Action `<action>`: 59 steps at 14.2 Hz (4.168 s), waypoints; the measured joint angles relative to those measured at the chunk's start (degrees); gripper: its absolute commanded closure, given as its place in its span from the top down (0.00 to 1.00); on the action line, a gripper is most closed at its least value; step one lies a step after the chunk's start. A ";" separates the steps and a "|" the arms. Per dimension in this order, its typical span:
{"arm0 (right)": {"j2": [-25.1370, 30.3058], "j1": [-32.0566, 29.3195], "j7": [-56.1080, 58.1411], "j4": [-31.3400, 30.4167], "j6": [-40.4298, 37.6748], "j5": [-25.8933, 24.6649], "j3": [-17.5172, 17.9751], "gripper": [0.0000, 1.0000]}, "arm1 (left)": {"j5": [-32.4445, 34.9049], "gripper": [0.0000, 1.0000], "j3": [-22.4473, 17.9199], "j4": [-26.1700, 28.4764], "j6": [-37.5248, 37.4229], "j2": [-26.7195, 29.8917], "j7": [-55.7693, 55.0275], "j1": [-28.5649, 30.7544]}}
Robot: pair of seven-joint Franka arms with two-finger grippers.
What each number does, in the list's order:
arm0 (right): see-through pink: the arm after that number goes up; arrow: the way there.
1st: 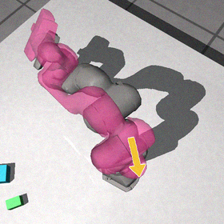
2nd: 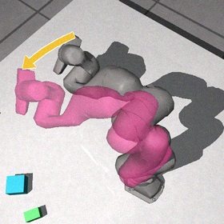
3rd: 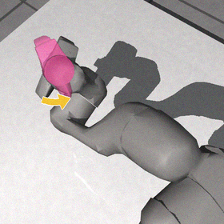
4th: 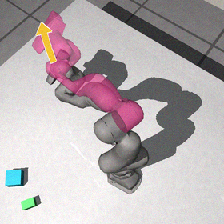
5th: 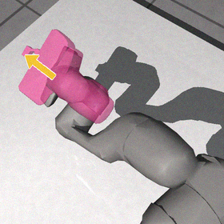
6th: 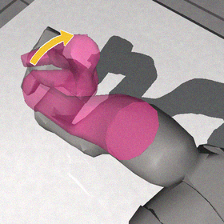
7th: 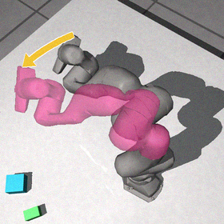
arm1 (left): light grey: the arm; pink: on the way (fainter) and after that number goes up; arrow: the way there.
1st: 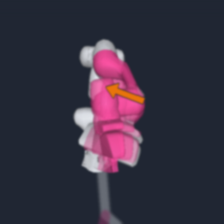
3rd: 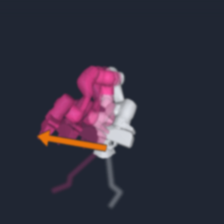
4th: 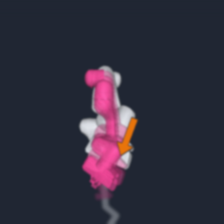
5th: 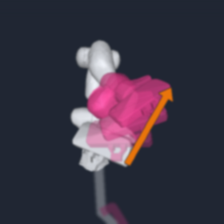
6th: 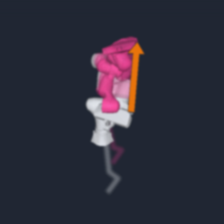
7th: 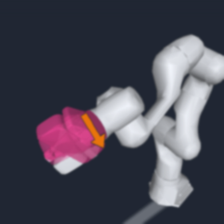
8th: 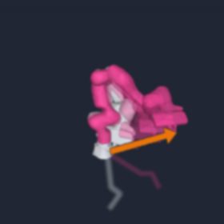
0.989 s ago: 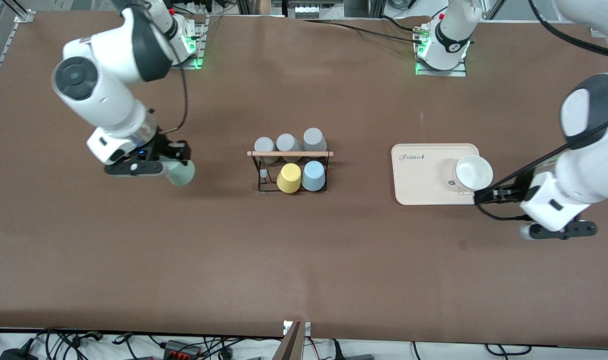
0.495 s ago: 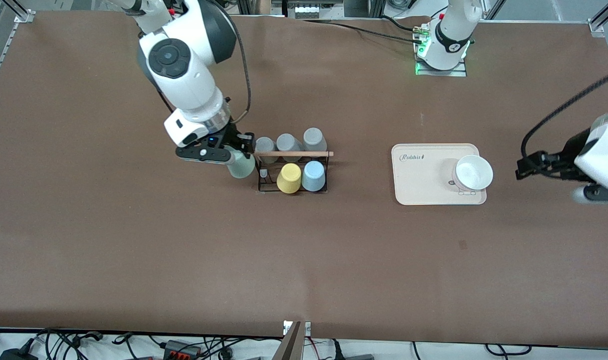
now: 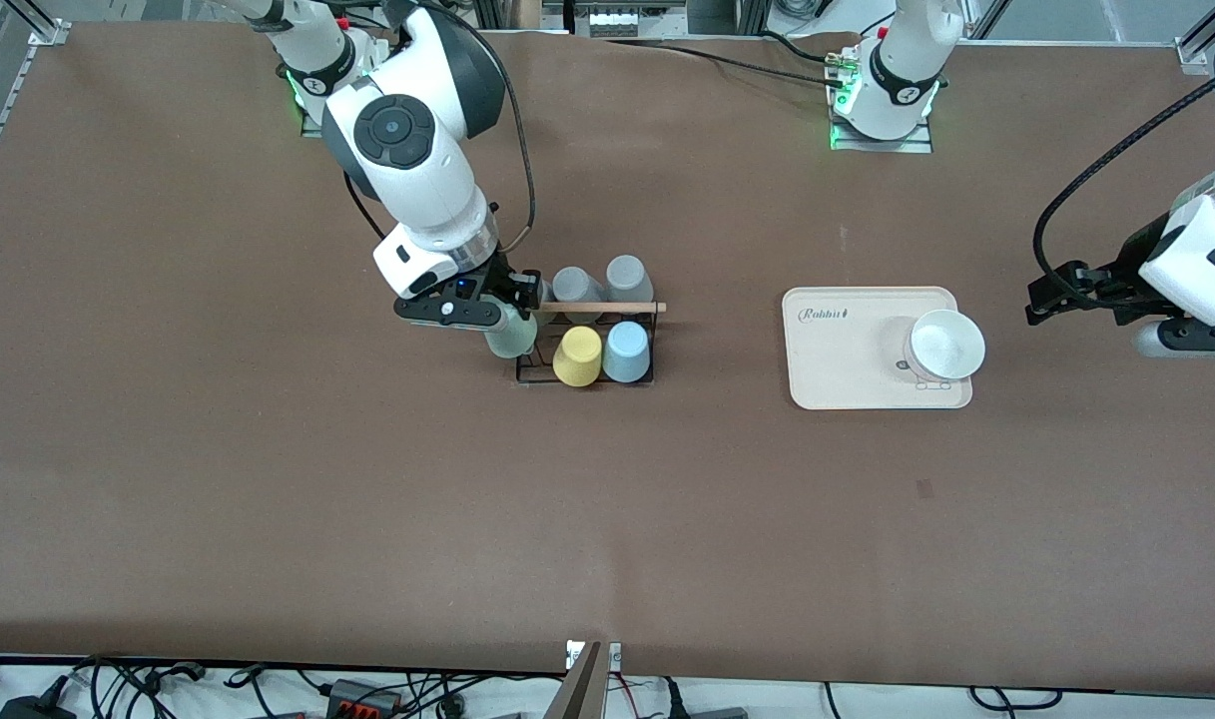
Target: Hang scattered cups on rack with three cups
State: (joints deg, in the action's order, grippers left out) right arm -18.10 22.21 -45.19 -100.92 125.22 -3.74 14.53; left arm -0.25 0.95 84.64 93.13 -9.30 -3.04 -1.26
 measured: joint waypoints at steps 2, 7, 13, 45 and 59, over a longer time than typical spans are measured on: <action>-1.06 0.39 -0.04 0.02 0.73 -0.60 -0.02 0.34 | 0.00 1.00 0.00 2.16 0.94 1.14 -0.01 0.00; -3.03 1.19 -0.23 0.09 2.02 -2.40 -0.06 0.34 | -0.05 1.00 -0.10 6.39 3.47 3.65 -0.05 0.62; -5.00 1.69 -0.23 0.11 4.04 -2.69 -0.07 0.34 | -0.36 1.00 -0.01 5.79 3.48 4.74 -0.14 1.38; 6.70 -15.98 21.04 14.18 -22.91 -3.21 -3.20 1.00 | -0.35 1.00 0.58 5.77 2.94 5.03 -0.02 1.28; 12.75 -27.17 36.36 13.99 -37.29 2.06 -10.82 1.00 | -0.35 1.00 0.82 5.77 3.26 5.03 0.01 1.12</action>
State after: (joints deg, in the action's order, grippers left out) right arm -5.35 -4.96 -8.83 -86.93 87.93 -1.68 3.71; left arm -0.61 1.77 90.42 96.39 -4.27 -3.03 -0.13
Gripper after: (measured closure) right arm 0.000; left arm 0.000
